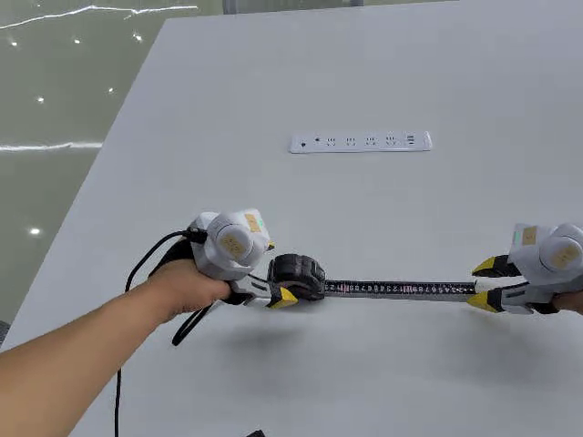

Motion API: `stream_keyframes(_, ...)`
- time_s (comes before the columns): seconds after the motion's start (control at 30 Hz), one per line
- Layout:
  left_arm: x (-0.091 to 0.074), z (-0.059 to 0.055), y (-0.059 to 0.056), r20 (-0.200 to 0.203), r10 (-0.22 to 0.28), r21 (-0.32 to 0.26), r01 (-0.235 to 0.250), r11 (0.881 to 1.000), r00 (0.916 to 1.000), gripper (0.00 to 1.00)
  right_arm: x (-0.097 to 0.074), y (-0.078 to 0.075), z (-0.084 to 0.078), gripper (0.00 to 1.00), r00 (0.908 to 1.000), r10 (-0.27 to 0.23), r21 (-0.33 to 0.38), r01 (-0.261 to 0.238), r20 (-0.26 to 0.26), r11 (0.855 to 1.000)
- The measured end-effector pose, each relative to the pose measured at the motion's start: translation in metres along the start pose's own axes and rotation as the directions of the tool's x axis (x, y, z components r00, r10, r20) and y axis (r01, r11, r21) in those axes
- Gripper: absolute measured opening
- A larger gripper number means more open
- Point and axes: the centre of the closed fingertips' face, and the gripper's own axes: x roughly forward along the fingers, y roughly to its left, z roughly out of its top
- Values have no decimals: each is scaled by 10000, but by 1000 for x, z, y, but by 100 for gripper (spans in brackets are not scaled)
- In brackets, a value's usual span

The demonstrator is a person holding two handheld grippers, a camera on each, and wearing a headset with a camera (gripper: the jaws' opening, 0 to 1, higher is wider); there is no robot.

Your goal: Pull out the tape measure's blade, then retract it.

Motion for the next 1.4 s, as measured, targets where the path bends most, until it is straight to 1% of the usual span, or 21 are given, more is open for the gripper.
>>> stream_keyframes(0.1,-4,-2,-2,58,140,-292,-139,9995,9999,57,-4,3,0,26,9999,-118,94,117,36,9999)
stream_keyframes(0.13,-6,-1,-3,173,183,-468,-175,9988,9997,58,-6,3,0,27,9998,-199,188,198,55,9996)
stream_keyframes(0.2,-10,-2,-4,165,289,-558,-279,9981,9994,60,-9,3,0,28,9995,-308,332,305,92,9990)
stream_keyframes(0.23,-12,-1,-5,242,339,-731,-321,9968,9991,60,-12,4,0,29,9990,-422,433,416,132,9982)
stream_keyframes(0.3,-16,-1,-6,316,555,-825,-527,9952,9980,60,-16,6,3,31,9984,-504,621,487,274,9969)
stream_keyframes(0.37,-19,-2,-7,347,659,-1021,-621,9928,9972,62,-19,8,3,31,9980,-553,584,535,297,9969)
stream_keyframes(0.43,-23,-3,-9,440,834,-1235,-775,9893,9955,63,-23,9,4,32,9968,-680,794,646,418,9947)
stream_keyframes(0.47,-25,-4,-11,452,852,-1312,-787,9882,9953,63,-24,10,4,32,9964,-719,763,683,453,9947)
stream_keyframes(0.5,-28,-4,-13,516,907,-1516,-820,9850,9945,64,-26,11,5,33,9960,-765,818,725,468,9940)
stream_keyframes(0.53,-30,-5,-14,516,999,-1591,-906,9831,9937,65,-27,11,5,34,9956,-792,830,749,494,9937)
stream_keyframes(0.57,-32,-5,-16,580,1081,-1816,-960,9787,9924,66,-29,13,5,33,9952,-825,819,781,522,9936)
stream_keyframes(0.6,-34,-3,-18,764,1114,-2190,-924,9713,9908,68,-30,13,5,33,9950,-841,845,794,530,9933)
stream_keyframes(0.63,-36,-3,-20,825,1126,-2399,-900,9666,9902,71,-31,14,6,34,9947,-871,837,823,552,9931)
stream_keyframes(0.73,-43,-7,-24,740,1264,-2339,-1060,9665,9892,73,-38,16,10,35,9924,-1015,951,947,698,9910)
stream_keyframes(0.8,-46,-9,-25,745,1364,-2466,-1143,9623,9878,74,-41,17,11,36,9912,-1080,1060,996,769,9894)
stream_keyframes(0.9,-55,-10,-25,839,1598,-2709,-1318,9535,9836,74,-47,22,12,39,9898,-1169,1203,1066,820,9870)
stream_keyframes(0.97,-59,-11,-27,831,1666,-2740,-1382,9517,9825,74,-50,24,13,42,9884,-1216,1326,1090,909,9851)
stream_keyframes(1.1,-71,-14,-29,807,1893,-2851,-1593,9452,9786,76,-60,29,12,47,9850,-1415,1713,1231,992,9775)
stream_keyframes(1.17,-77,-16,-32,834,1974,-2888,-1659,9429,9768,76,-67,31,13,50,9815,-1583,1922,1356,1077,9719)
stream_keyframes(1.3,-87,-22,-35,785,2189,-3005,-1863,9354,9726,77,-78,37,13,54,9772,-1760,2242,1462,1191,9635)
stream_keyframes(1.4,-95,-26,-39,767,2320,-3193,-1965,9270,9697,78,-86,42,13,59,9741,-1882,2574,1513,1253,9544)
